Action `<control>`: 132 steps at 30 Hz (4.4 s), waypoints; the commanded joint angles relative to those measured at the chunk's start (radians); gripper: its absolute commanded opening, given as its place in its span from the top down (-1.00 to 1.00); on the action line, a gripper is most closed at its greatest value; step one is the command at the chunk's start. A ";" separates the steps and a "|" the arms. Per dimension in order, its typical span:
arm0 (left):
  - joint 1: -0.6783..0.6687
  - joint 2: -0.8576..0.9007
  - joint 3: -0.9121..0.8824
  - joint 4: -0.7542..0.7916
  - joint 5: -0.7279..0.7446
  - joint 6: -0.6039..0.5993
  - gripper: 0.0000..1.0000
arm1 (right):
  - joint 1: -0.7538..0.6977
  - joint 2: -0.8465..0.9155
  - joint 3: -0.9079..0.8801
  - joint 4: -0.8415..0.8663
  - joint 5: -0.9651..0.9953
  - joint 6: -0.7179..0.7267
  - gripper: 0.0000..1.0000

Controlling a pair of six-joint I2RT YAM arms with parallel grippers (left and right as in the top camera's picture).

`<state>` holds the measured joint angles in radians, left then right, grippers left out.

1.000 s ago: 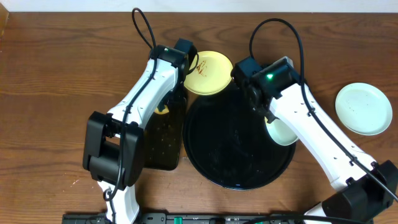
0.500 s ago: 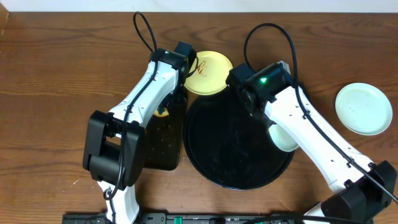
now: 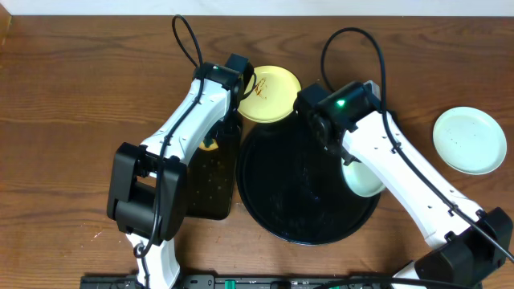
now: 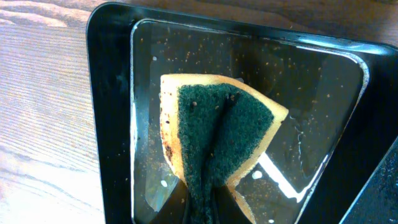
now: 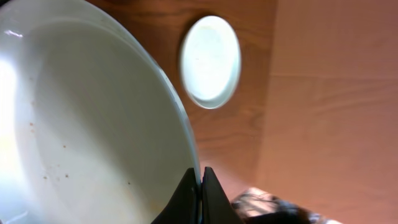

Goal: Clean dirty plates on tray and stack at the side
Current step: 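Lower the plate onto the other light-blue plate at the right side, then release the plate and move right gripper toward the yellow plate, then grip the rim of the stained yellow plate with right gripper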

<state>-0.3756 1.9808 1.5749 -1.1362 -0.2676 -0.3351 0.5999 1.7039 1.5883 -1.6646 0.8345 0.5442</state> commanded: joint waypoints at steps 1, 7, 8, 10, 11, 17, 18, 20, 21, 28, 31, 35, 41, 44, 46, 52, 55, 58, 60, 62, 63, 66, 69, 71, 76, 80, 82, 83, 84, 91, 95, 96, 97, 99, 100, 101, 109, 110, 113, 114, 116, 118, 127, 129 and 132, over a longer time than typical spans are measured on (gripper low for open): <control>0.006 -0.005 -0.010 -0.002 -0.004 0.013 0.85 | -0.094 0.005 0.021 0.118 -0.164 0.093 0.97; 0.006 -0.005 -0.010 -0.002 -0.001 0.013 0.85 | -0.321 0.005 0.021 0.330 -0.407 0.019 0.97; 0.006 -0.005 -0.010 -0.002 -0.001 0.013 0.85 | -0.358 0.005 0.021 0.352 -0.436 0.007 0.97; 0.006 -0.005 -0.010 -0.002 -0.001 0.013 0.85 | -0.462 0.005 0.021 0.401 -0.517 -0.027 0.97; 0.006 -0.005 -0.010 -0.002 -0.001 0.013 0.84 | -0.507 0.005 0.021 0.418 -0.549 -0.047 0.97; 0.006 -0.005 -0.010 0.001 -0.001 0.013 0.85 | -0.796 0.005 0.020 0.468 -0.686 -0.113 0.97; 0.006 -0.005 -0.010 0.002 -0.001 0.013 0.85 | -0.844 0.005 0.020 0.470 -0.695 -0.121 0.97; 0.006 -0.005 -0.010 0.002 -0.001 0.013 0.85 | -0.924 0.005 0.019 0.476 -0.713 -0.137 0.98; 0.006 -0.005 -0.010 0.002 -0.001 0.013 0.85 | -0.969 0.007 0.019 0.478 -0.717 -0.141 0.97; 0.006 -0.005 -0.010 0.006 -0.001 0.013 0.85 | -1.196 0.061 0.016 0.476 -0.746 -0.150 0.98; 0.006 -0.005 -0.010 0.010 -0.001 0.013 0.85 | -1.266 0.132 0.013 0.476 -0.750 -0.150 0.97; 0.006 -0.005 -0.010 0.009 -0.001 0.013 0.85 | -1.314 0.226 0.013 0.477 -0.769 -0.159 0.98; 0.006 -0.005 -0.010 0.009 -0.001 0.013 0.85 | -1.341 0.325 0.013 0.522 -0.780 -0.166 0.98; 0.006 -0.005 -0.010 0.010 -0.001 0.013 0.85 | -1.341 0.351 0.013 0.557 -0.780 -0.168 0.97; 0.006 -0.005 -0.010 0.010 -0.002 0.013 0.85 | -1.340 0.360 0.013 0.579 -0.784 -0.167 0.97; 0.006 -0.005 -0.010 0.018 -0.002 0.013 0.84 | -1.337 0.366 0.013 0.637 -0.837 -0.169 -0.42; 0.006 -0.005 -0.010 0.021 -0.002 0.013 0.84 | -1.337 0.366 0.013 0.660 -0.915 -0.209 -0.60; 0.006 -0.005 -0.010 0.021 -0.002 0.013 0.83 | -1.332 0.366 0.014 0.662 -0.952 -0.220 -0.62; 0.006 -0.005 -0.010 0.021 -0.002 0.013 0.84 | -1.320 0.364 0.017 0.660 -0.977 -0.220 -0.64; 0.006 -0.005 -0.010 0.021 -0.002 0.013 0.84 | -1.299 0.357 0.037 0.649 -1.004 -0.220 -0.64; 0.006 -0.005 -0.010 0.021 -0.002 0.013 0.84 | -1.284 0.351 0.052 0.639 -1.009 -0.227 -0.64; 0.006 -0.005 -0.010 0.020 -0.002 0.013 0.84 | -1.220 0.317 0.126 0.586 -1.008 -0.244 -0.64; 0.006 -0.005 -0.010 0.020 -0.002 0.013 0.84 | -1.140 0.281 0.202 0.539 -1.008 -0.262 -0.77; 0.006 -0.005 -0.010 0.021 -0.002 0.013 0.83 | -1.083 0.265 0.232 0.523 -1.010 -0.266 -0.96; 0.006 -0.005 -0.010 0.021 -0.002 0.013 0.84 | -0.945 0.285 0.226 0.521 -1.123 -0.274 -0.99; 0.006 -0.005 -0.010 0.019 -0.002 0.014 0.84 | -0.830 0.311 0.224 0.570 -1.234 -0.299 -0.98; 0.006 -0.005 -0.010 0.017 -0.002 0.016 0.84 | -0.770 0.311 0.224 0.603 -1.232 -0.293 -0.99; 0.006 -0.005 -0.010 0.016 -0.002 0.020 0.84 | -0.736 0.311 0.224 0.626 -1.232 -0.285 -0.99; 0.006 -0.005 -0.010 0.016 -0.002 0.022 0.84 | -0.709 0.311 0.224 0.645 -1.232 -0.277 -0.99; 0.006 -0.005 -0.010 0.016 -0.002 0.031 0.84 | -0.526 0.348 0.224 0.802 -1.344 -0.275 -0.99; 0.006 -0.005 -0.010 0.016 -0.002 0.047 0.84 | -0.484 0.390 0.223 0.854 -1.368 -0.195 -0.99; 0.006 -0.005 -0.010 0.016 -0.002 0.047 0.84 | -0.479 0.404 0.224 0.867 -1.388 -0.184 -0.99; 0.006 -0.005 -0.010 0.016 -0.002 0.048 0.84 | -0.476 0.422 0.223 0.883 -1.426 -0.185 -0.98; 0.006 -0.005 -0.010 0.016 -0.002 0.048 0.84 | -0.475 0.454 0.223 0.902 -1.481 -0.181 -0.99; 0.006 -0.005 -0.010 0.016 -0.002 0.051 0.83 | -0.474 0.470 0.223 0.909 -1.495 -0.178 -0.99; 0.006 -0.005 -0.010 0.015 -0.002 0.052 0.84 | -0.474 0.493 0.223 0.917 -1.511 -0.175 -0.99; 0.006 -0.005 -0.010 0.012 -0.002 0.054 0.84 | -0.470 0.574 0.223 0.929 -1.544 -0.128 -0.99; 0.006 -0.005 -0.010 0.012 -0.002 0.054 0.84 | -0.467 0.584 0.223 0.933 -1.542 -0.109 -0.98; 0.006 -0.005 -0.010 0.012 -0.002 0.054 0.84 | -0.462 0.599 0.223 0.949 -1.547 -0.089 -0.99; 0.006 -0.005 -0.010 0.011 -0.002 0.054 0.84 | -0.457 0.602 0.223 0.958 -1.551 -0.085 -0.99; 0.006 -0.005 -0.010 0.007 -0.002 0.055 0.84 | -0.448 0.606 0.223 0.970 -1.550 -0.084 -0.98; 0.006 -0.005 -0.010 0.002 -0.002 0.055 0.84 | -0.432 0.610 0.223 0.983 -1.548 -0.077 -0.99; 0.006 -0.005 -0.010 0.001 -0.002 0.055 0.84 | -0.384 0.651 0.223 1.019 -1.538 0.006 -0.98; 0.006 -0.005 -0.010 0.001 -0.002 0.055 0.84 | -0.383 0.653 0.223 1.020 -1.537 0.011 -0.98; 0.006 -0.005 -0.010 0.001 -0.002 0.055 0.84 | -0.383 0.653 0.223 1.021 -1.523 0.022 -0.98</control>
<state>-0.3756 1.9808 1.5749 -1.1282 -0.2668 -0.2871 0.2176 2.3444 1.8088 -0.6430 -0.6876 0.5312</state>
